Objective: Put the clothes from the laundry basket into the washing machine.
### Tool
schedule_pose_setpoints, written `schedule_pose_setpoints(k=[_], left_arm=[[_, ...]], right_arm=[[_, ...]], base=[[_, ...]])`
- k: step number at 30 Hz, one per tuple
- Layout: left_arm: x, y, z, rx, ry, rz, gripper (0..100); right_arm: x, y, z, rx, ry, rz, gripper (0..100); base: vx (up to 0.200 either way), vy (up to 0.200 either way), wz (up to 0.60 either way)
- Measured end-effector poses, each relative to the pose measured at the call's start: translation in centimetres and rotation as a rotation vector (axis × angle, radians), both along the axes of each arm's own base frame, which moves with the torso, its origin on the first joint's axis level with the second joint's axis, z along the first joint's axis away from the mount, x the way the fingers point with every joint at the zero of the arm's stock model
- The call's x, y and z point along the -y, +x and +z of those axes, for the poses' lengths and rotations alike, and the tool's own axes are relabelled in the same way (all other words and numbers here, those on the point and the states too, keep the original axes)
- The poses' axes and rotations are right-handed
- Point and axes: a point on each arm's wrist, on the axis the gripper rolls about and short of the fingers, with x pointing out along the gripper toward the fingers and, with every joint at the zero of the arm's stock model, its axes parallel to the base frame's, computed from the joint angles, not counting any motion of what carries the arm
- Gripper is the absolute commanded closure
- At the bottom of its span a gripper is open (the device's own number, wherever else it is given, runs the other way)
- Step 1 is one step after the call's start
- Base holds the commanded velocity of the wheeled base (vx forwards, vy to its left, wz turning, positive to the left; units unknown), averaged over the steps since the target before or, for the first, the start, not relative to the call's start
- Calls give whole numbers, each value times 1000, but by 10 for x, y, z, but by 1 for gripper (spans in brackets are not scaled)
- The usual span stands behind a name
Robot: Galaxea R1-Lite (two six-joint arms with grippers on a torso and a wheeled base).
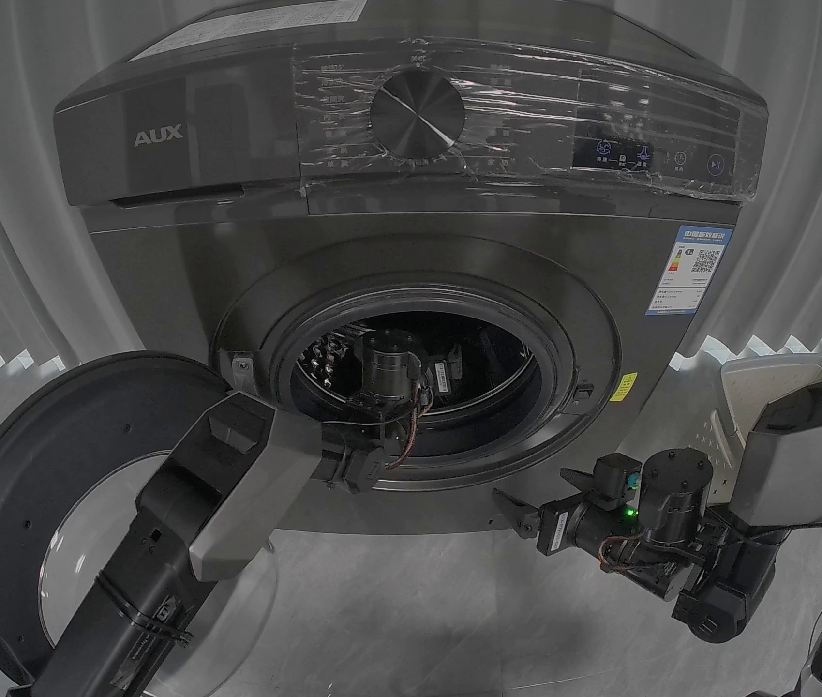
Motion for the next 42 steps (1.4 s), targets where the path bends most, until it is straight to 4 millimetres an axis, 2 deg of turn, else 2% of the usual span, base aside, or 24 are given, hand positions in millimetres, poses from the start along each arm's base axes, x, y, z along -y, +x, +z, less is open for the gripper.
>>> schedule_pose_setpoints(k=[4,11,15,22,26,31,35,42], left_arm=[[4,-9,3,-19,12,-13,0],[9,-43,7,-83,51,-54,0],[12,-73,10,-120,77,-95,0],[2,-127,21,-143,96,-143,0],[-12,-153,37,-122,82,-150,0],[-30,-186,73,-53,30,-169,0],[-52,-214,103,9,-29,-174,0],[-84,-253,124,75,-84,-137,0]], right_arm=[[0,0,0,-1,0,-2,0],[2,1,0,-1,-1,-7,0],[3,1,0,-1,-1,-8,0],[4,-1,1,-2,-2,-10,0],[6,-3,4,2,0,-12,0],[11,-7,14,20,10,-20,0],[18,-15,30,55,32,-28,0],[32,-33,58,122,74,-43,0]], base=[[0,0,0],[0,0,0],[0,0,0],[0,0,0],[0,0,0],[0,0,0],[0,0,0],[0,0,0]])
